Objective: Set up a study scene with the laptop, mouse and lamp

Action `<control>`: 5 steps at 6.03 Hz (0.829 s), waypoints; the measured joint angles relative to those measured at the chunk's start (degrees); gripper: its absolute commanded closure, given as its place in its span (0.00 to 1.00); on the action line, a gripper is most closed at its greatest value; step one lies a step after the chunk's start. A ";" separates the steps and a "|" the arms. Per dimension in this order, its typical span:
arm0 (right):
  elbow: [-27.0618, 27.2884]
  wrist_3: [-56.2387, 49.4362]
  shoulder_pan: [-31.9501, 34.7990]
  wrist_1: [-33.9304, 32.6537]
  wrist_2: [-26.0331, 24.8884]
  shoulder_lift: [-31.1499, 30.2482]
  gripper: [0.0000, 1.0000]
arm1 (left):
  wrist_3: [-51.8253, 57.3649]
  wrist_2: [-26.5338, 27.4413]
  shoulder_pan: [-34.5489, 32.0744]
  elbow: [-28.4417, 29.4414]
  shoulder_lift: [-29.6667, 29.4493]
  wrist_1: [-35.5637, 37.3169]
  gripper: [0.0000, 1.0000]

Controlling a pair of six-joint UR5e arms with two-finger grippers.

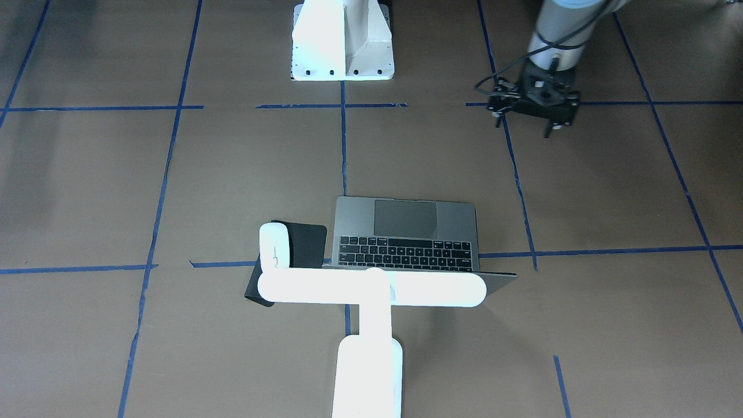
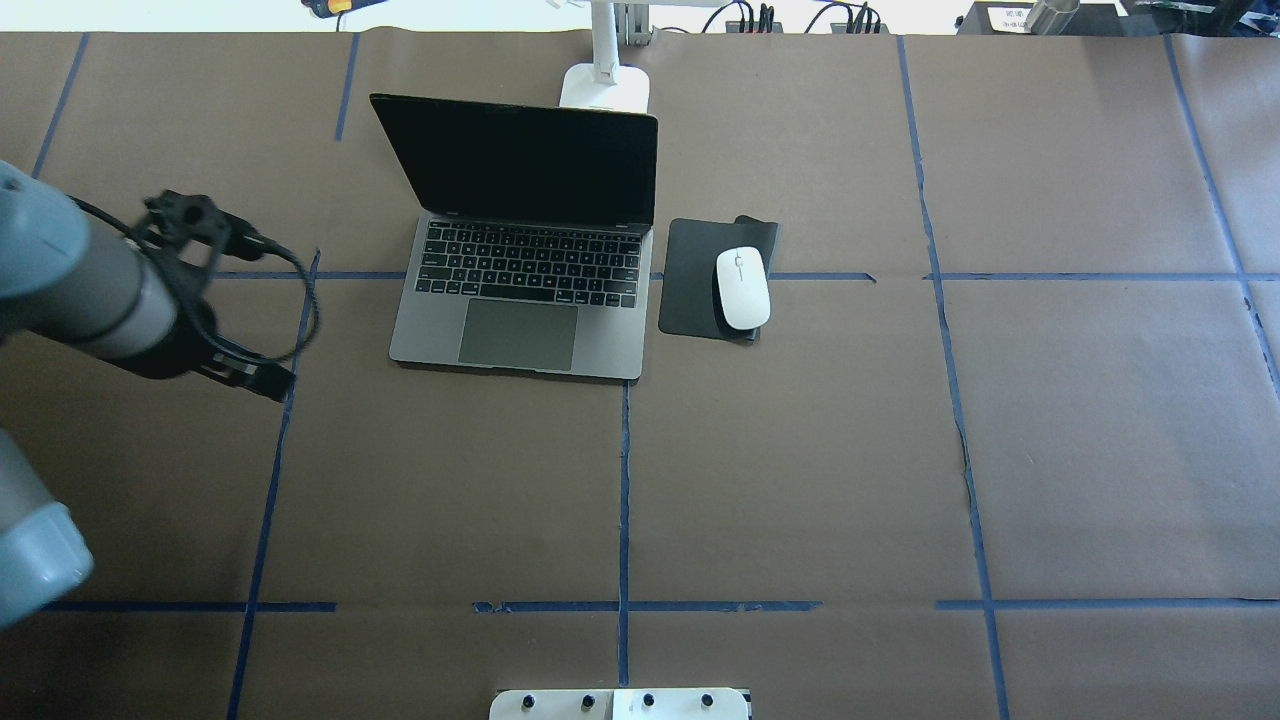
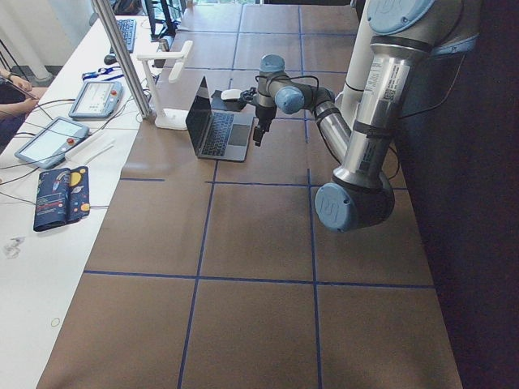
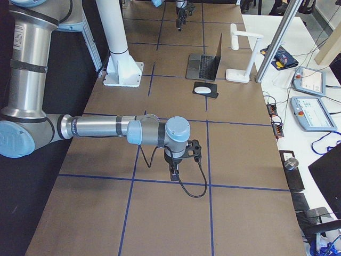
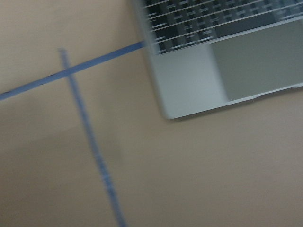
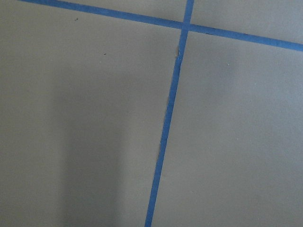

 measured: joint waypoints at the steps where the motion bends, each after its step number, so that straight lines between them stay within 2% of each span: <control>1: -0.08 0.00 0.00 0.00 0.00 -0.03 0.00 | 9.95 -3.76 -6.80 0.02 4.05 0.22 0.00; 2: -0.12 0.01 0.00 0.00 0.03 -0.06 0.00 | 19.64 -7.05 -14.02 1.12 7.80 0.30 0.00; 4: -0.15 -0.15 0.00 0.03 0.04 -0.15 0.00 | 38.57 -15.64 -28.79 9.84 11.21 0.47 0.00; 5: -0.15 -0.28 0.00 0.06 0.04 -0.25 0.00 | 44.02 -17.67 -34.12 13.95 11.72 0.55 0.00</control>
